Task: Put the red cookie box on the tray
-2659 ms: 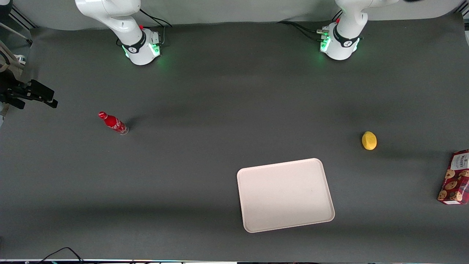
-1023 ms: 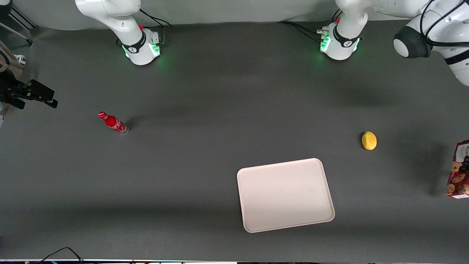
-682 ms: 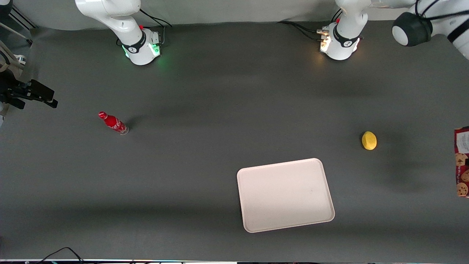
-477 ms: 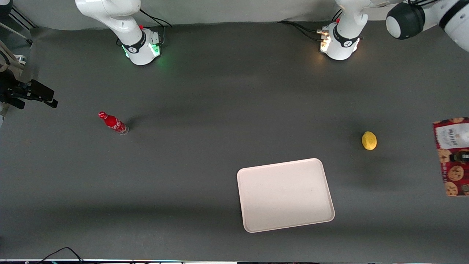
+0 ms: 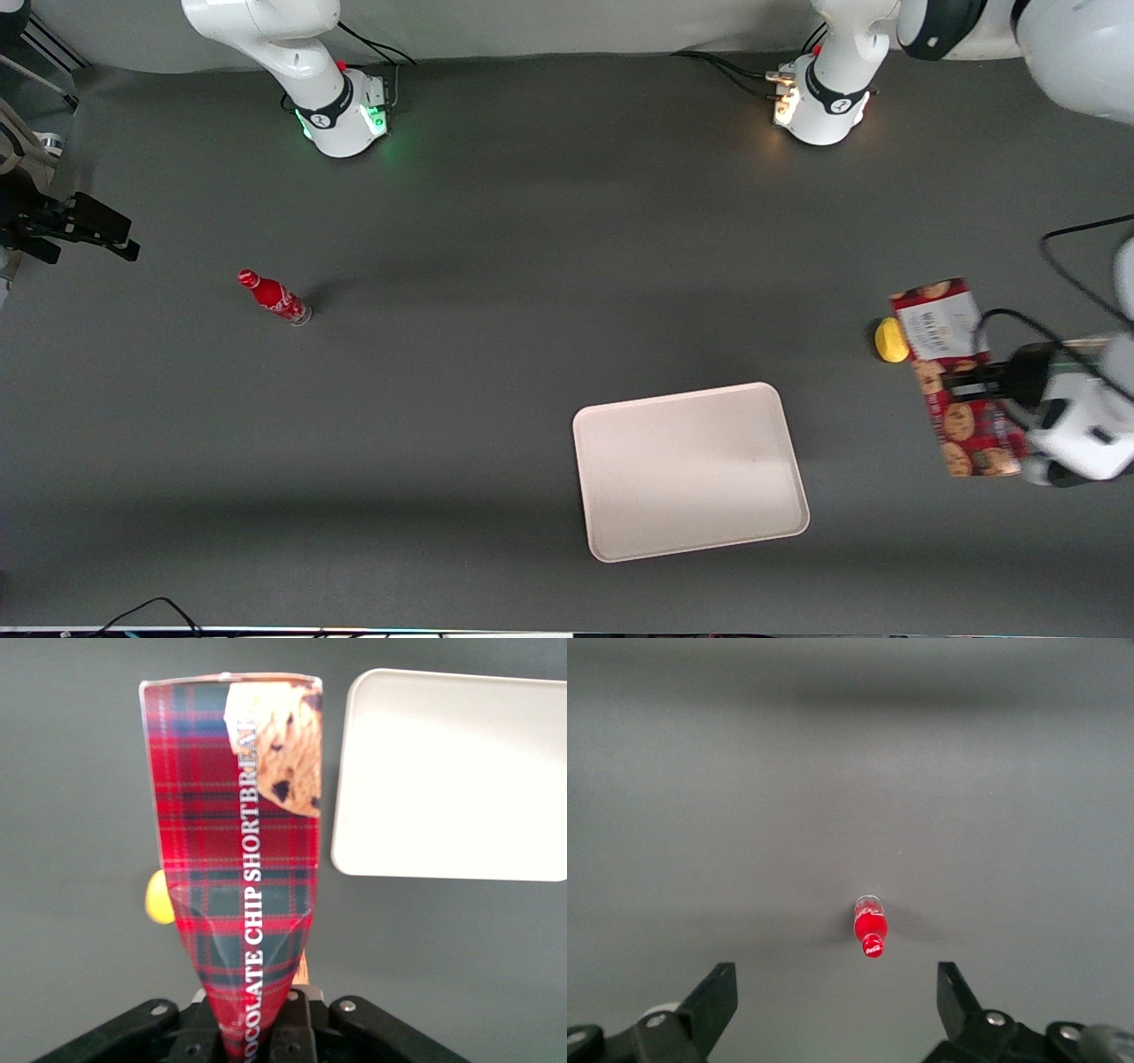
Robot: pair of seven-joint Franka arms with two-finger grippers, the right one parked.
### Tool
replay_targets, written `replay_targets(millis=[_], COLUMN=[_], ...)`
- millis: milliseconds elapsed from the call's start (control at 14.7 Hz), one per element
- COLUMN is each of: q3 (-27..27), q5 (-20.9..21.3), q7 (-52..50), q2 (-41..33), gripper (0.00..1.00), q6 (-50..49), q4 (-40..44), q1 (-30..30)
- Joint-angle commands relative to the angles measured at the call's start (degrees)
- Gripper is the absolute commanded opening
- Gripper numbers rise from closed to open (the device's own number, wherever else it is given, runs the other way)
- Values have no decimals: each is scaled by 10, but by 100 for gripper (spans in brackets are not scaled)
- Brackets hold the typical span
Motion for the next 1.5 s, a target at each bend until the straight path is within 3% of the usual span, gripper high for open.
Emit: replay_targets(millis=[0,273,614,682,750,955,1295,1432], q3=[-120,-133,-143,-143,-144,-144,-143,-136], q5=[78,82,147,148,150,149,137,106], q7=[-78,-69,-70,-70,-73,-75,-51,-16], q2=[-2,19,97,100,99,86,-29,-87], gripper=[0,0,0,91,100,100,100,100], q6=[142,340,457,466,466,438,234,160], q4=[-123,-252,-254,-255,-255,-253,-237,-235], q1=[7,7,6,5,6,9,25,36])
